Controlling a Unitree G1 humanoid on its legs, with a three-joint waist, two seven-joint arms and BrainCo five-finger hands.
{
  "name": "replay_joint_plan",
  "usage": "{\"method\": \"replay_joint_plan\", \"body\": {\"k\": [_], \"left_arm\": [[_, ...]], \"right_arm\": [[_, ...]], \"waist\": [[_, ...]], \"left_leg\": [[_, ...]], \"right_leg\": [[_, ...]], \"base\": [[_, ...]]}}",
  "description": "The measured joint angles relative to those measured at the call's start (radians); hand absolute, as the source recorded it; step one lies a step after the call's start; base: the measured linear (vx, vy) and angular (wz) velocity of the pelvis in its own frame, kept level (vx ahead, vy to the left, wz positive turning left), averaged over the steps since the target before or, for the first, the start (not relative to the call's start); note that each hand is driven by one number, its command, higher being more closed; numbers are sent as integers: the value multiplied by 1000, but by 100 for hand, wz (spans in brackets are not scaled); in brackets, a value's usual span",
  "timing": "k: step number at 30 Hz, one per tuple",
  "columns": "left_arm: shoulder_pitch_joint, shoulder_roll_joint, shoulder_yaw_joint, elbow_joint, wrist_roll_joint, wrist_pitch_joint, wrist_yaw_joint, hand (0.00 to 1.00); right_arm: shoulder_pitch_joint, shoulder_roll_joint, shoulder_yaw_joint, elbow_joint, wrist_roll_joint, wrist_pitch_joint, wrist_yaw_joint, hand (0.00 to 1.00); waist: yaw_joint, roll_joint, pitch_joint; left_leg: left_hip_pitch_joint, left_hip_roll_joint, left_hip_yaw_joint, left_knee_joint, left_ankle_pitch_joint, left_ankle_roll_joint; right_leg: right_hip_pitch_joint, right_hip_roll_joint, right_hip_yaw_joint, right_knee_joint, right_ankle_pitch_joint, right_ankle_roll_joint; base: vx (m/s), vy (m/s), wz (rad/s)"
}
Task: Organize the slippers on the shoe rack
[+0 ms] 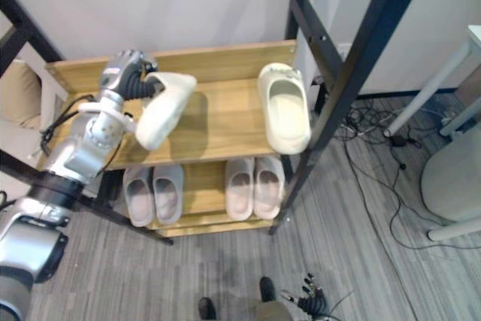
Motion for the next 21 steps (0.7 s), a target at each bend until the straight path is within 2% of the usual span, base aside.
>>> {"method": "replay_joint_plan", "body": {"k": [5,9,16,21], "left_arm": [[-38,-60,2,38,22,32,27,100],[-49,-100,2,79,40,55,32,100],[-72,-109,12,121,85,79,66,100],[-75,-100,33,131,98,84,74,100]], "right_arm": [[-11,-1,-1,8,0,0,-4,0],[-13,-1,-1,6,0,0,-21,0],[-13,0,0,-1,0,0,-21,0],[-12,2,1,-13,0,0,-24,0]], "waist": [[-5,0,21],[-21,3,25],[-35,3,29],[-33,-1,44]], "left_leg": [[0,-6,5,-1,-2,3],[-1,-8,25,-2,-6,9],[-1,-8,81,-6,-19,20],[-1,-15,117,-5,-27,23]], "right_leg": [[-8,-4,13,0,4,5],[-20,-4,37,0,7,9],[-56,0,109,0,20,17],[-74,-2,148,-1,31,25]], "base": [[-18,-10,-7],[-6,-8,-15],[-7,-19,-30],[-14,-15,-23]]}}
